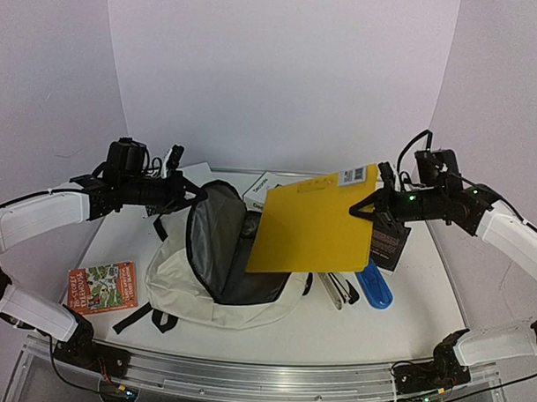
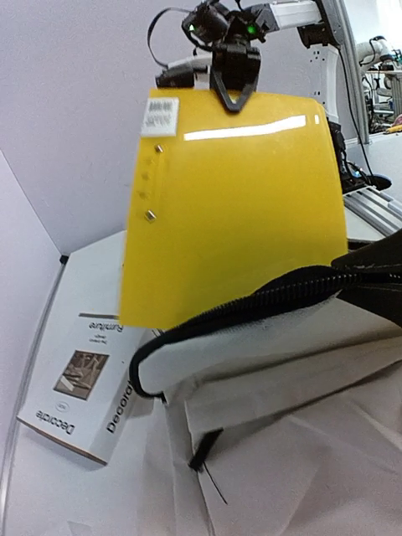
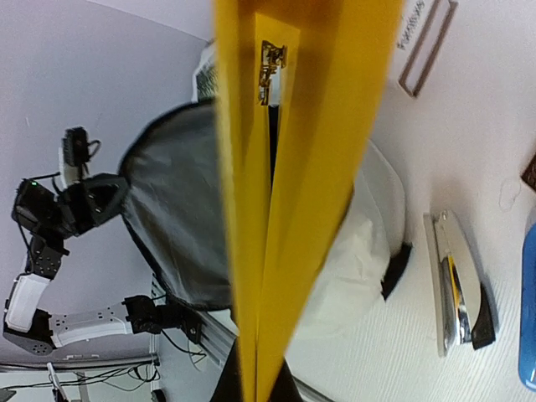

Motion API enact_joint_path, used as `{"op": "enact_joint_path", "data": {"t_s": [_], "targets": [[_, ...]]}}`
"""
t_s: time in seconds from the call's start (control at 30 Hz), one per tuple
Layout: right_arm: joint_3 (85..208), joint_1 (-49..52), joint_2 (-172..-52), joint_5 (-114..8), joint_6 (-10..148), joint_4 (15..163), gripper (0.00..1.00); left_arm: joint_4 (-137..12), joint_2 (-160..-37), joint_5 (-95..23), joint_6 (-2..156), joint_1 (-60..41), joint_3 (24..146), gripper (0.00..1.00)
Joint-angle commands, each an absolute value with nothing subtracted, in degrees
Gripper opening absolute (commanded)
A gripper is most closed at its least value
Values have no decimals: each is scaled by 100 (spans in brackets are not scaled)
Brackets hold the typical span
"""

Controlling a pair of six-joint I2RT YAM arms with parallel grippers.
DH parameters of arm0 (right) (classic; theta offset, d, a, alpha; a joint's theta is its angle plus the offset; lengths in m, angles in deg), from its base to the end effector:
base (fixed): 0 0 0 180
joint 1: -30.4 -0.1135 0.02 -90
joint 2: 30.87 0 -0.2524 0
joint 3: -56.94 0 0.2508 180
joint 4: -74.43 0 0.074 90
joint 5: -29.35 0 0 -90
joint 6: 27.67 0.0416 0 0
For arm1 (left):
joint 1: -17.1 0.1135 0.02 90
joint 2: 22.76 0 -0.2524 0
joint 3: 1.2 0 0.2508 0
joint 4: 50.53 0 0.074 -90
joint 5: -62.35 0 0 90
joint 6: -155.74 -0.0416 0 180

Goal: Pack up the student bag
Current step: Place the files in the student bag.

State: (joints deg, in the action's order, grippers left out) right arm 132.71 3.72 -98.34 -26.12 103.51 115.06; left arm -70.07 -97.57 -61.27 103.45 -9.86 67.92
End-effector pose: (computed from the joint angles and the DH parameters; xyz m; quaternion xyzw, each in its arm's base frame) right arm 0.2244 0.1391 0.3249 -0.0364 0.8479 0.4728 0.2370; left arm 0.2585 -0.1573 0.2859 0.0785 0.8193 -0.4806 0.3026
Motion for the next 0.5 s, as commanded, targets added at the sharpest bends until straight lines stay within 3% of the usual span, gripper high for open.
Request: {"op": "enact_joint_path", "data": {"t_s": [0.0,0.47], "targets": [[13119,373,-9753,-2176,10613,11380,0,-6247,-9584,-6281,10210,-964,7114,0],[12900,253,-10298,-2061,11066,10614,0,-5697,-9771,-7053,10266,-971,7176,0]]}}
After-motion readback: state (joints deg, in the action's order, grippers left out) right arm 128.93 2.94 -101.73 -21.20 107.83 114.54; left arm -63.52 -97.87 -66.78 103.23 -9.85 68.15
